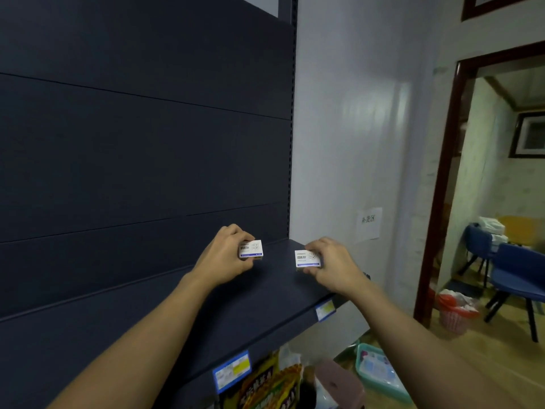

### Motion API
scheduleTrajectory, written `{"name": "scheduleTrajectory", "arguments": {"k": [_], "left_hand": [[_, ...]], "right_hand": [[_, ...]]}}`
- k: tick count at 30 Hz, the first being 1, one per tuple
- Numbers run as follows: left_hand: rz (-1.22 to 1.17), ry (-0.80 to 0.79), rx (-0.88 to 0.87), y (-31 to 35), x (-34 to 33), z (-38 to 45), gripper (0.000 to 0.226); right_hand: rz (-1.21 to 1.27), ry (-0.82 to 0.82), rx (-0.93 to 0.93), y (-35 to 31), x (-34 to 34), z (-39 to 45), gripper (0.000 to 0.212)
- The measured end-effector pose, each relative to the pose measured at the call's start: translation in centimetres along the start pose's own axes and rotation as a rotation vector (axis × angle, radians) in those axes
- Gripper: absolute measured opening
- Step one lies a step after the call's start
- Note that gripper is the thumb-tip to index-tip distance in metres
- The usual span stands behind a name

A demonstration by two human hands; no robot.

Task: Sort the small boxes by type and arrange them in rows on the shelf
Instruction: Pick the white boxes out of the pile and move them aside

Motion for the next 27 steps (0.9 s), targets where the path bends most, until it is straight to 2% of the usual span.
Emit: {"name": "scheduleTrajectory", "arguments": {"k": [14, 24, 27], "left_hand": [[0.091, 0.002, 0.090, -2.7, -4.4, 6.7, 0.044], [0.141, 0.052, 0.353, -6.4, -8.3, 9.5, 0.056], [0.145, 0.039, 0.428, -7.3, -10.4, 9.7, 0.053]], "right_hand": [[0.137, 0.011, 0.119, 6.4, -4.0, 11.0, 0.045], [0.291, -0.060, 0.324, 8.4, -9.4, 18.7, 0.047], [0.305, -0.091, 0.356, 8.7, -11.6, 20.1, 0.048]]}}
Point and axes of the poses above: each hand's wrist, its own z-axis towards the middle knuckle, its own x-axis out of the back of the hand, y = z × x, the point moved 4 cm from there along z, towards the middle knuckle, and after that the axes turned 2 degrees about -z, right-handed, at the moved point
